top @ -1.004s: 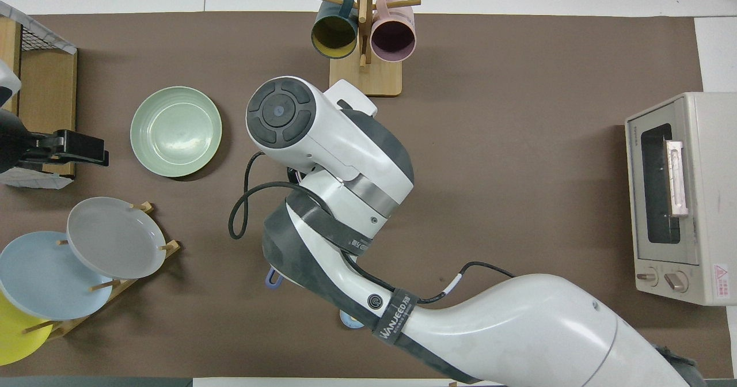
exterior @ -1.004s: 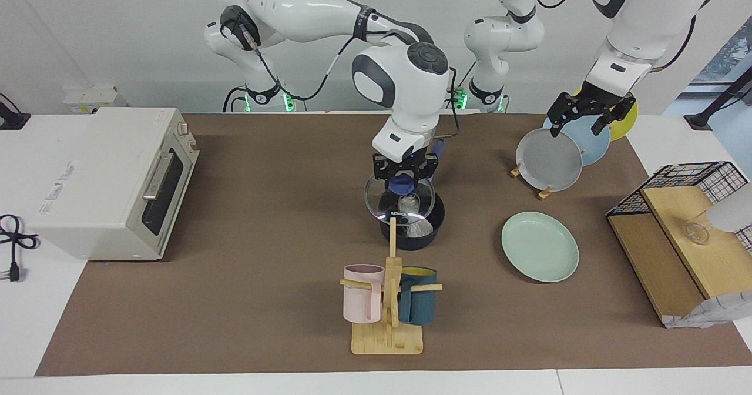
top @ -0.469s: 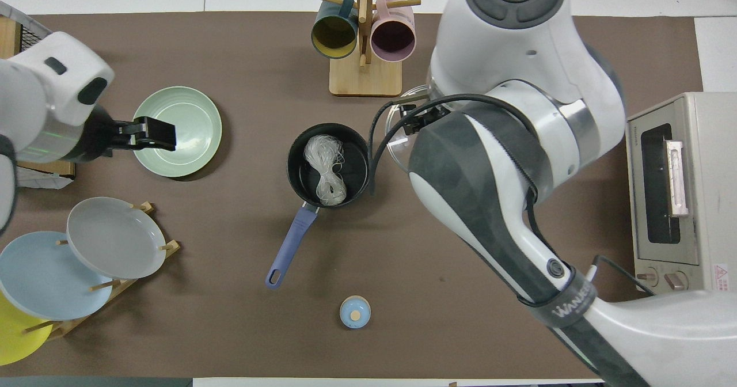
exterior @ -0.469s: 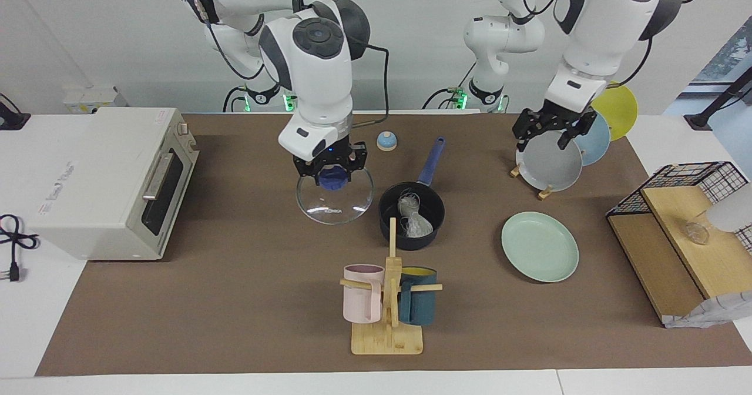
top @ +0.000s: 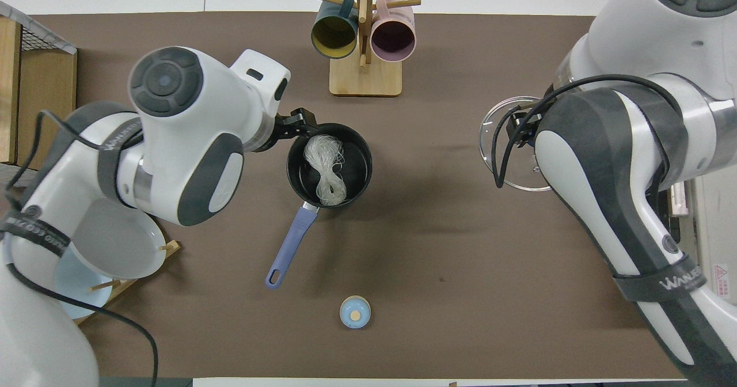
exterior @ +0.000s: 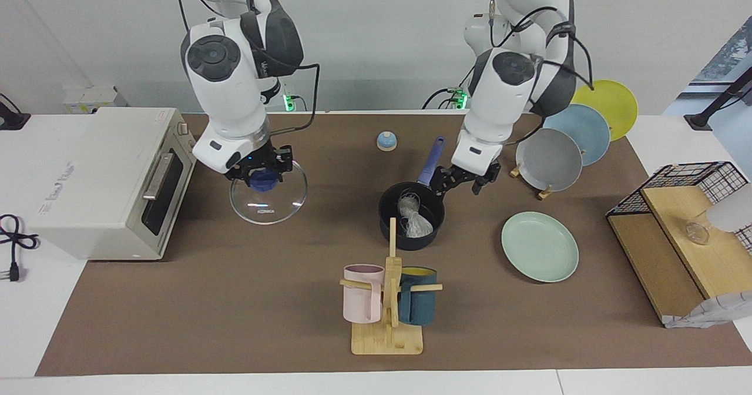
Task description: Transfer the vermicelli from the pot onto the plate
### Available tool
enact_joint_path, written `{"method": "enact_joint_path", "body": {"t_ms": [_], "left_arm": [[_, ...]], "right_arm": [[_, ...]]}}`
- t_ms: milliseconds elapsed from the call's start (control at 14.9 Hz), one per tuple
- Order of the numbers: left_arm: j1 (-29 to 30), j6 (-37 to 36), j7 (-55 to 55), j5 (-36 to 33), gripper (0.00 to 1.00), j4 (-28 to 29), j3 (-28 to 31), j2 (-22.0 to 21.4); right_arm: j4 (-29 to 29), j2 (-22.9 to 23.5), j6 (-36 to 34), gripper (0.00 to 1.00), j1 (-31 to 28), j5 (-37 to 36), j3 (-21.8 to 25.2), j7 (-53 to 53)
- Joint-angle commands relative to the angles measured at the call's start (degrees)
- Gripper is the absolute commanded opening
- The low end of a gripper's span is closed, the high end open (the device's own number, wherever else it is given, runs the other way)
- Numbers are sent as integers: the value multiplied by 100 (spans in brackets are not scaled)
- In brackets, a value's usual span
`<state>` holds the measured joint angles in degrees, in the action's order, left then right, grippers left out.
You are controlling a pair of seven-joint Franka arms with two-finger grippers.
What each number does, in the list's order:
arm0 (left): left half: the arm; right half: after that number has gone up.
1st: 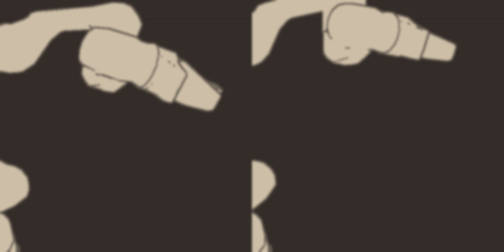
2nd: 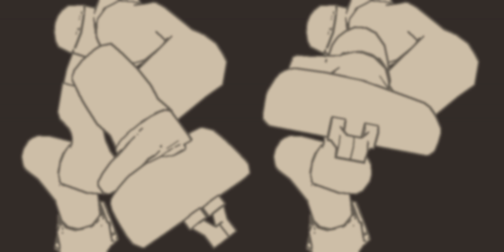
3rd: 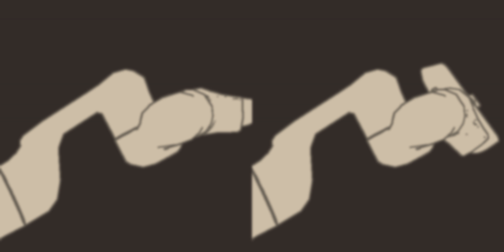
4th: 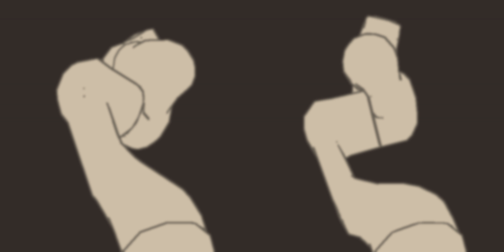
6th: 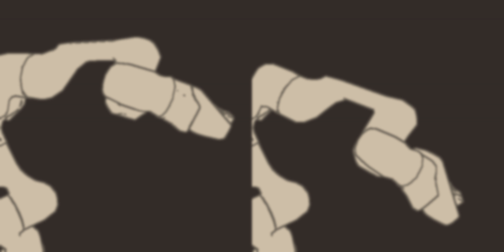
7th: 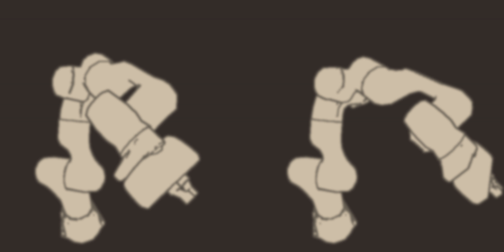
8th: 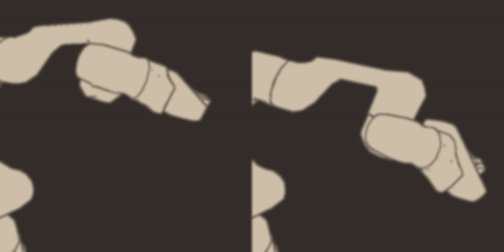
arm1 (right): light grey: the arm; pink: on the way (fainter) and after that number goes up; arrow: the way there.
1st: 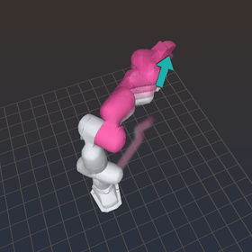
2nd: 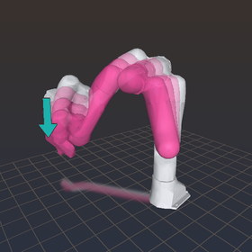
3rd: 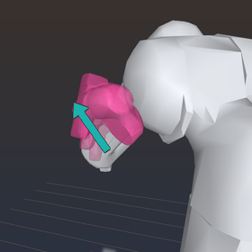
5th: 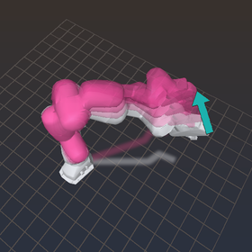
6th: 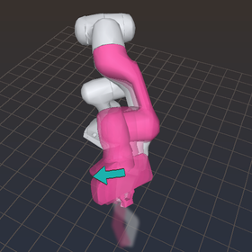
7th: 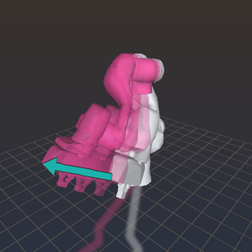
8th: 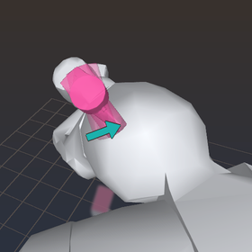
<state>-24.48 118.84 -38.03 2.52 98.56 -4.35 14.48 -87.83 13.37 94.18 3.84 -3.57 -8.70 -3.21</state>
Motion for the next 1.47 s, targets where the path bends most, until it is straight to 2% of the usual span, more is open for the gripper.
{"method": "enact_joint_path", "body": {"t_ms": [0,201,603,937,1272,1339,1406], "left_arm": [[-179,174,-126,74,100,-47,101,204],[-381,342,-143,39,100,-21,101,511],[-715,500,348,-5,100,14,110,837],[-856,762,498,-164,100,383,110,908],[-900,799,498,-199,100,401,119,996],[-900,781,498,-208,85,401,119,996],[-892,781,507,-208,47,410,119,996]], "right_arm": [[-1251,-615,872,18,-102,146,210,250],[-2314,-949,1969,18,-173,155,333,146],[-3142,-932,2982,18,-226,366,404,-92],[-3241,-784,3492,17,-313,216,421,259],[-2881,-222,3792,16,-550,216,482,574],[-2819,-116,3792,16,-551,225,500,593],[-2740,-11,3827,15,-560,234,501,593]]}}
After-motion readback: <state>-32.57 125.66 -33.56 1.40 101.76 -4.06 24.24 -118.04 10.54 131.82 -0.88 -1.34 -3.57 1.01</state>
